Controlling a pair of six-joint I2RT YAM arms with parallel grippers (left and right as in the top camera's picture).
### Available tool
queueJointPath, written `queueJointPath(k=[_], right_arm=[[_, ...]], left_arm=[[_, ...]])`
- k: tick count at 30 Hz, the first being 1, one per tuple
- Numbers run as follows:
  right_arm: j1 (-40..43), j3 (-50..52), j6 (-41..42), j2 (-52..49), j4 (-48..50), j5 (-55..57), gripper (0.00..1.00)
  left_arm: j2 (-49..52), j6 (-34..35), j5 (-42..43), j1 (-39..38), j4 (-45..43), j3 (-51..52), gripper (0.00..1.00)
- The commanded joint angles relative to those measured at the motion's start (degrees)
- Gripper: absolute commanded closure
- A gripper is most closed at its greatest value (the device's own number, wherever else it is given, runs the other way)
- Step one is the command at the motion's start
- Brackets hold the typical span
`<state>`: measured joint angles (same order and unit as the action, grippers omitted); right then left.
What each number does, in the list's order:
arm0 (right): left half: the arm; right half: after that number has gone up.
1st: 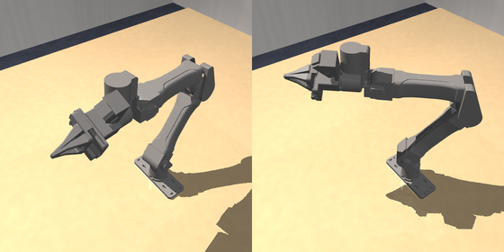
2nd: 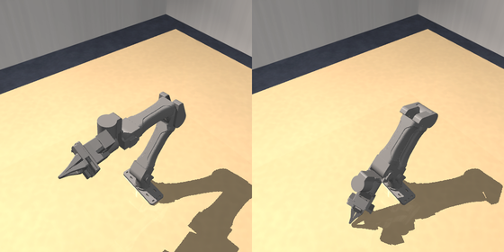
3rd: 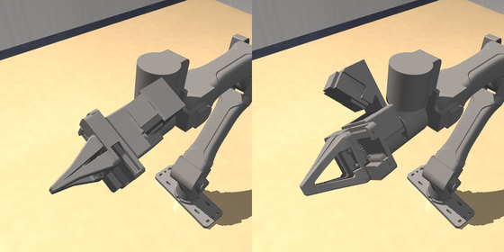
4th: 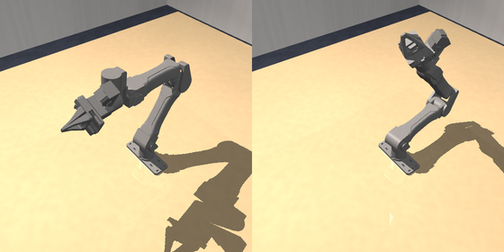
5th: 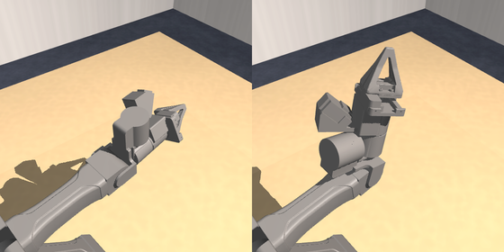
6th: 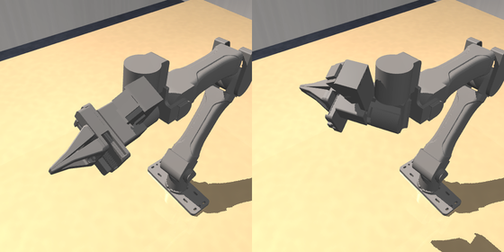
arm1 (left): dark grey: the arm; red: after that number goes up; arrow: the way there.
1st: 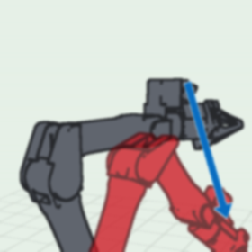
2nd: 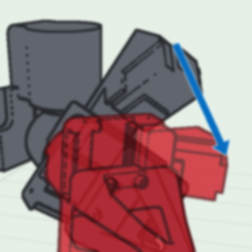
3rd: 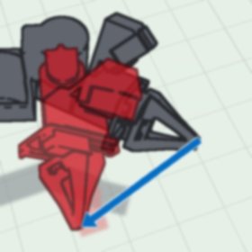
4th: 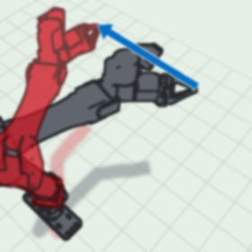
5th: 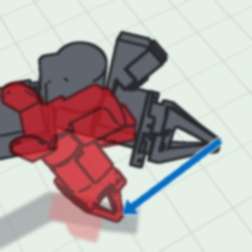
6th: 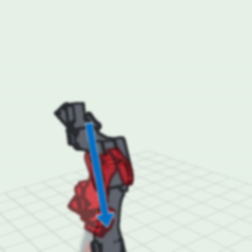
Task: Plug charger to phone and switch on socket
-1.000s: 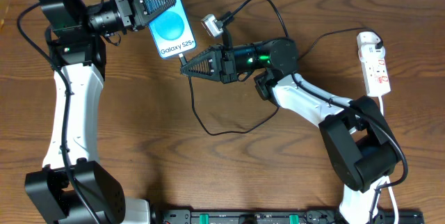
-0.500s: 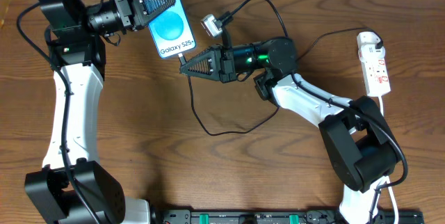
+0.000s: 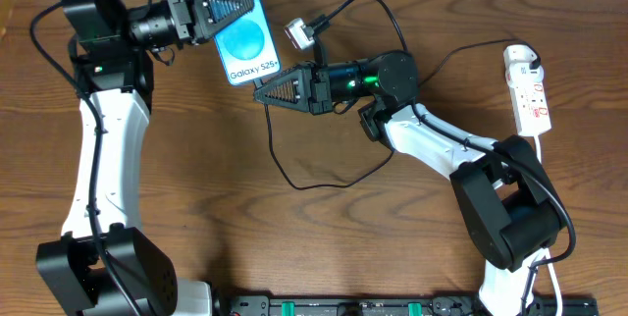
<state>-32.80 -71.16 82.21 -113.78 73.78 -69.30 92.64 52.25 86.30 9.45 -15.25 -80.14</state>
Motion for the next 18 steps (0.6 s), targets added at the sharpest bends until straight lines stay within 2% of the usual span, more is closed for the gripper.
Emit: queueJointPath(k=[1, 18], right_arm=[[0.0, -0.4, -0.9, 0.2, 0.1, -1.1, 0.99], [-2.1, -0.4, -6.3, 0.2, 0.2, -1.8, 0.99]], left_arm=[[-0.5, -0.9, -0.2, 1.4, -0.5, -0.7, 0.93], [-0.5, -1.2, -0.2, 2.0, -0.5, -0.7, 0.92]])
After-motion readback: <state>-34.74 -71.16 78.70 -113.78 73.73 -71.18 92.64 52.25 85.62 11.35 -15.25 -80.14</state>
